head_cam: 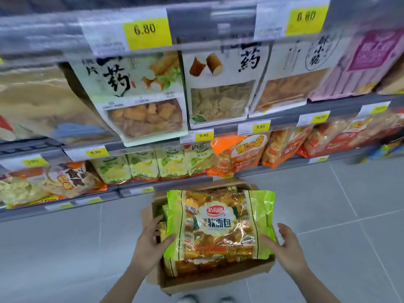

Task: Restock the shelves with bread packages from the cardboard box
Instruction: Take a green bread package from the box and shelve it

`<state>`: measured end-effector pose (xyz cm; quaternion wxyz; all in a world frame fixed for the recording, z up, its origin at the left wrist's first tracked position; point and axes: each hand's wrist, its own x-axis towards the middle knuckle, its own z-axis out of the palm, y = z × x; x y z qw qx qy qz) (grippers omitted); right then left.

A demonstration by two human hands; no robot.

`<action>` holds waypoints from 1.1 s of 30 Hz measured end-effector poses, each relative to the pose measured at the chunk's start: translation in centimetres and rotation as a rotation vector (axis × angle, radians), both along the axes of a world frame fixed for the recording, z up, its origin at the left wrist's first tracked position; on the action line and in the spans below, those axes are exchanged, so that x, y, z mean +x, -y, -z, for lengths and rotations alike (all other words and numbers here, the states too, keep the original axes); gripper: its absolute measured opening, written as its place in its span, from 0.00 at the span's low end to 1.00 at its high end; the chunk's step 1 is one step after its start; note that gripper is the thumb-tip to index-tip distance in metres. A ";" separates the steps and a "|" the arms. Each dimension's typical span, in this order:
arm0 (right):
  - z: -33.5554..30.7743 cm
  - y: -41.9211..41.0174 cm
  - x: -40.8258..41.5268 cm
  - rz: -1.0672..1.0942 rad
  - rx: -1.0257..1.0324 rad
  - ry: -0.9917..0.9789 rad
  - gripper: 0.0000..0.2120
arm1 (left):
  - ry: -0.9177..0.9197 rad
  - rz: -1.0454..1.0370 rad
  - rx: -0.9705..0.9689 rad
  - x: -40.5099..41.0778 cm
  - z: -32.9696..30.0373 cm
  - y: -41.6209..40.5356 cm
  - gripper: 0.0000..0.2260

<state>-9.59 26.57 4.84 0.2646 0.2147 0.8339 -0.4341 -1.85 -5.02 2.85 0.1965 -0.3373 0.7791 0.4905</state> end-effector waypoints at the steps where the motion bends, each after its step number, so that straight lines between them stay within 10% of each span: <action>1: 2.8 -0.5 -0.2 0.026 0.030 0.001 0.28 | 0.008 0.000 0.007 -0.5 2.4 -0.1 0.31; 10: 14.1 -0.6 -1.4 0.075 -0.040 0.153 0.40 | 0.143 -0.141 0.152 -3.7 13.7 -2.0 0.55; 17: 12.3 -0.6 -0.9 0.140 -0.197 0.172 0.28 | 0.119 -0.175 0.134 -3.5 11.9 -2.7 0.30; 27: 1.1 -0.7 -0.3 0.096 -0.326 0.018 0.14 | -0.058 -0.257 0.092 -3.2 0.3 -3.8 0.27; 33: -16.4 -0.3 -2.2 0.024 -0.358 -0.057 0.32 | -0.188 -0.324 0.046 -3.6 -19.5 -3.9 0.44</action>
